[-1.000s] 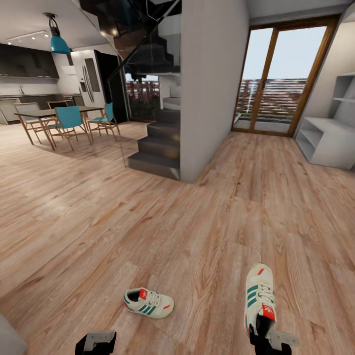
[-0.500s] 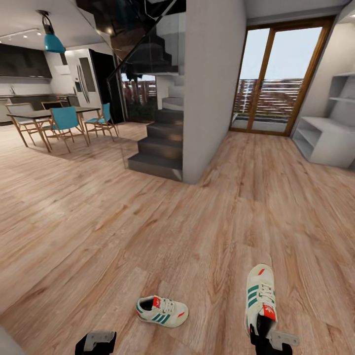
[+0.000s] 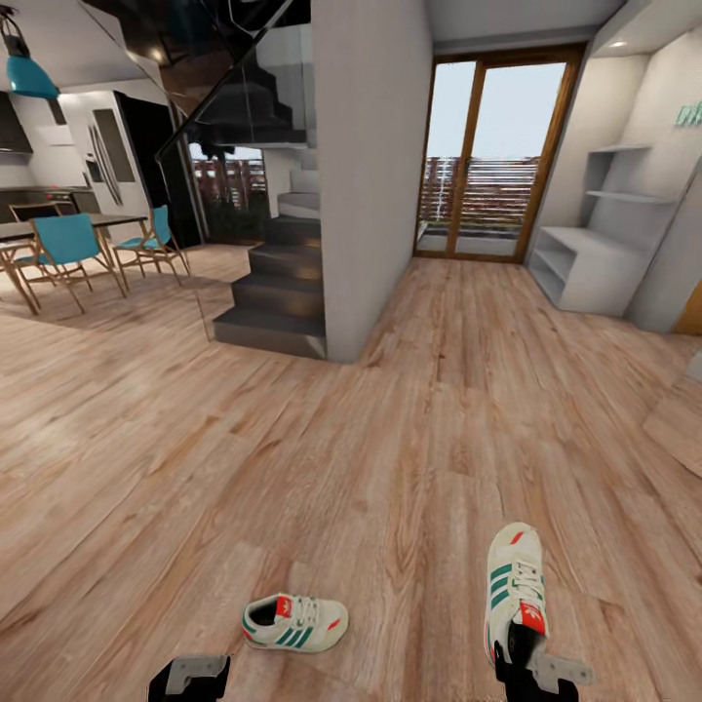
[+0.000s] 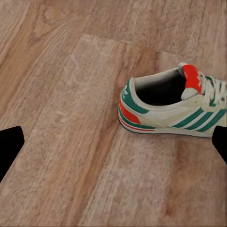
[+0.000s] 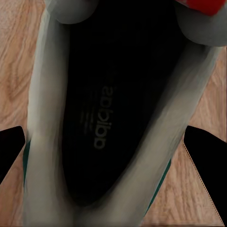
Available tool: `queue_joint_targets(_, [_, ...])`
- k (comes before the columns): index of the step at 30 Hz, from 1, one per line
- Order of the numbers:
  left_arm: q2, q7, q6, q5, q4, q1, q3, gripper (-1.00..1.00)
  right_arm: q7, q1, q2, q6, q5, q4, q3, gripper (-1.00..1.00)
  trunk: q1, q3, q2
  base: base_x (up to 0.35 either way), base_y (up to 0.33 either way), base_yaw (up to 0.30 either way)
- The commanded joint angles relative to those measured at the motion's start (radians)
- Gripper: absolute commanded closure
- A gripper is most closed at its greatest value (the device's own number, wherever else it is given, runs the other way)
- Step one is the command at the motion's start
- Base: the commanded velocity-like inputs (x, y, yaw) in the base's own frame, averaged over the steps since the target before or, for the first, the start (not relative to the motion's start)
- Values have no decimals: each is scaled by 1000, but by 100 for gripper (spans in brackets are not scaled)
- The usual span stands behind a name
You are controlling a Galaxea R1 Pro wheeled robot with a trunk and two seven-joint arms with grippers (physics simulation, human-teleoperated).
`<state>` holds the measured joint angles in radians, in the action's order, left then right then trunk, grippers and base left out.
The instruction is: Pick up the two gym shoes and the two sandals from the corridor floor and place them onto the hallstand (shoe rack) in the corridor, making sure they are on the rack and not on the floor. Arrange them so the two gym shoes are next to each other and the two sandals are next to each other.
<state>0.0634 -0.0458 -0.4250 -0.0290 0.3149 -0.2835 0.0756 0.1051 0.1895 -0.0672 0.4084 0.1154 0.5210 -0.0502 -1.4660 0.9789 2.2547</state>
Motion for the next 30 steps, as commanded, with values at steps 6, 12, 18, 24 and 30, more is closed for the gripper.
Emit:
queue_joint_targets(6, [1, -5, -3, -3, -1, 0, 7, -100, -1, 1, 0, 4, 10, -1, 3, 100, 0, 1, 0, 0, 0, -264])
queue_joint_targets(12, [1, -5, -3, -3, -1, 0, 7, -100, -1, 1, 0, 4, 10, -1, 4, 100, 0, 1, 0, 0, 0, -264])
queue_joint_targets(18, [0, -5, -3, -3, 0, 0, 7, -100, -1, 1, 0, 4, 10, -1, 4, 100, 0, 1, 0, 0, 0, -264])
queue_joint_targets(24, [0, -5, -3, -3, -1, 0, 7, -100, -1, 1, 0, 4, 10, -1, 4, 100, 0, 1, 0, 0, 0, -264])
queue_joint_targets(30, [0, -5, -3, -3, 0, 0, 7, -100, -1, 1, 0, 4, 10, -1, 4, 100, 0, 1, 0, 0, 0, -265])
